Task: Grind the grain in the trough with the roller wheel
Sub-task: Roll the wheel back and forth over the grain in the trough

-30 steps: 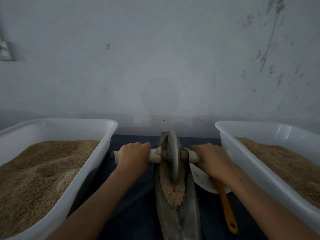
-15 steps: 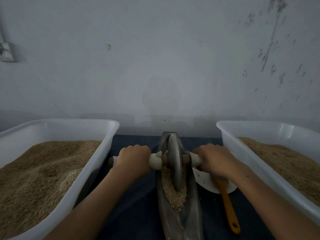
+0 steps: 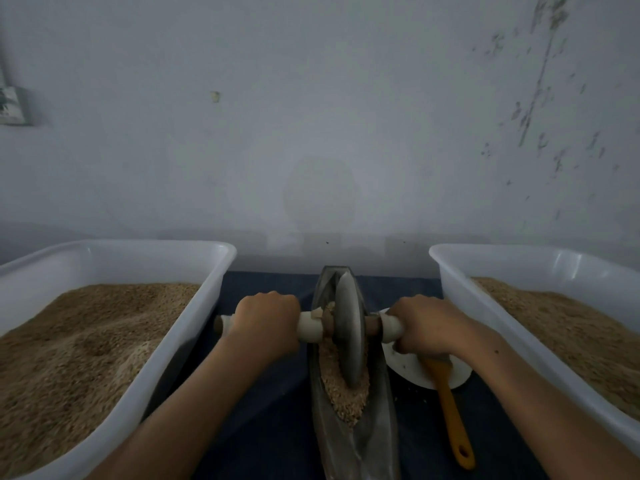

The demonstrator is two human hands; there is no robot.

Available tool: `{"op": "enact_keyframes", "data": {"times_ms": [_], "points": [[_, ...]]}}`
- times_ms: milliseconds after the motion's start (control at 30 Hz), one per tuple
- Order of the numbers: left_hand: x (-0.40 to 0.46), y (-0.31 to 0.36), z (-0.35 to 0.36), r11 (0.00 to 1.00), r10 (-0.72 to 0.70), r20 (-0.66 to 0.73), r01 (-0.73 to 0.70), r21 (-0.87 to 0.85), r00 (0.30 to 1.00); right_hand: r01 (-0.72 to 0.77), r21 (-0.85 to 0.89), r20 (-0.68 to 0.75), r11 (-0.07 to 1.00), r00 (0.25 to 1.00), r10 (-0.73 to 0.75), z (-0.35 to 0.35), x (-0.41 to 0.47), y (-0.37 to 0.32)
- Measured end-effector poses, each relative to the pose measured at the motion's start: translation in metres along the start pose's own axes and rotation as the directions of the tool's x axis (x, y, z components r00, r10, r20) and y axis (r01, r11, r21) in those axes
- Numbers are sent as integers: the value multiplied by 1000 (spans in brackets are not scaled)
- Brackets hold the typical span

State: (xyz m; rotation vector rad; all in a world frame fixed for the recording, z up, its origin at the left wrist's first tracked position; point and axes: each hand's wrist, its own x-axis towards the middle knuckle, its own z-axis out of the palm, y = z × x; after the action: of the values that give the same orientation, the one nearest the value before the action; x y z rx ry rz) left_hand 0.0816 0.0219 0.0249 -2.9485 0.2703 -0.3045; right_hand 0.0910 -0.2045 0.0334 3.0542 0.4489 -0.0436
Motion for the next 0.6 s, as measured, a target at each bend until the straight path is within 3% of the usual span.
{"op": "enact_keyframes", "data": {"times_ms": [67,167,300,433,500,600], "points": [[-1,-2,-3,1000,9,64,-8,-14,998,-5,11,72,1000,997,4,-5,-2,-1],[1,-5,-3,999,-5,103,8,-34,995,-12,-34,37,999,999,13,-4,0,-3],[3,-1,2,999,-34,-27,34,-28,999,-23,-28,-193,999,981,17,8,4,-2],[3,3,9,997,-62,-197,54,-49,978,-60,-19,-404,998,913,47,21,9,-4],[3,2,10,997,-70,-214,59,-54,974,-62,-38,-449,997,893,38,23,10,-5],[3,1,10,997,-62,-177,55,-49,982,-54,-32,-386,998,922,38,20,8,-3]]}}
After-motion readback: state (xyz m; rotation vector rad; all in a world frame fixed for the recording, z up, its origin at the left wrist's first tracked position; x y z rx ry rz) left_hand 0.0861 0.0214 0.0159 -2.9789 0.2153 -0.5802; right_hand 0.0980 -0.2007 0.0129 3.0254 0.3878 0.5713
